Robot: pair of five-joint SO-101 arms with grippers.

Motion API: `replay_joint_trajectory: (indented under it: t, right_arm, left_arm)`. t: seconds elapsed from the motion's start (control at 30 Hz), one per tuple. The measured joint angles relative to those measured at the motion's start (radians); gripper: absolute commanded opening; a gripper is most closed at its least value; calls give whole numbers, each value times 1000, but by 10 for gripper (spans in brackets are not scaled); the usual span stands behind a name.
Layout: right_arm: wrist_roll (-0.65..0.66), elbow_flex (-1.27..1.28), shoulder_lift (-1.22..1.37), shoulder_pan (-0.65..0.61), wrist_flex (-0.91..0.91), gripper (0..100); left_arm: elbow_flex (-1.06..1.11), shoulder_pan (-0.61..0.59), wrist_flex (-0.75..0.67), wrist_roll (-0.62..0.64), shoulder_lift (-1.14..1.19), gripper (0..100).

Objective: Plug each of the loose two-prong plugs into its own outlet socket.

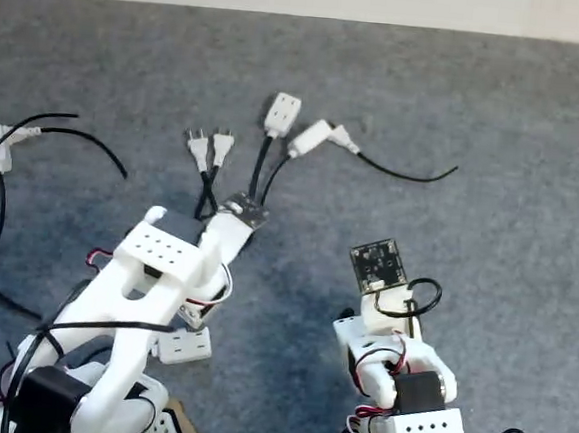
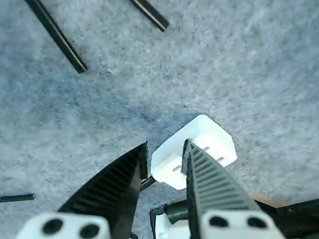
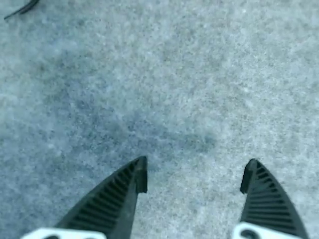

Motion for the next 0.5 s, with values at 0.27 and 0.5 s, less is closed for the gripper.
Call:
replay_joint_trajectory:
  t: [0.27,0.5]
  right_arm:
    - [0,0,0,0,0,293]
    - [0,0,0,0,0,293]
  left_arm:
    - [-106,3,149,0,0,241]
    - [-245,5,298,0,0,245]
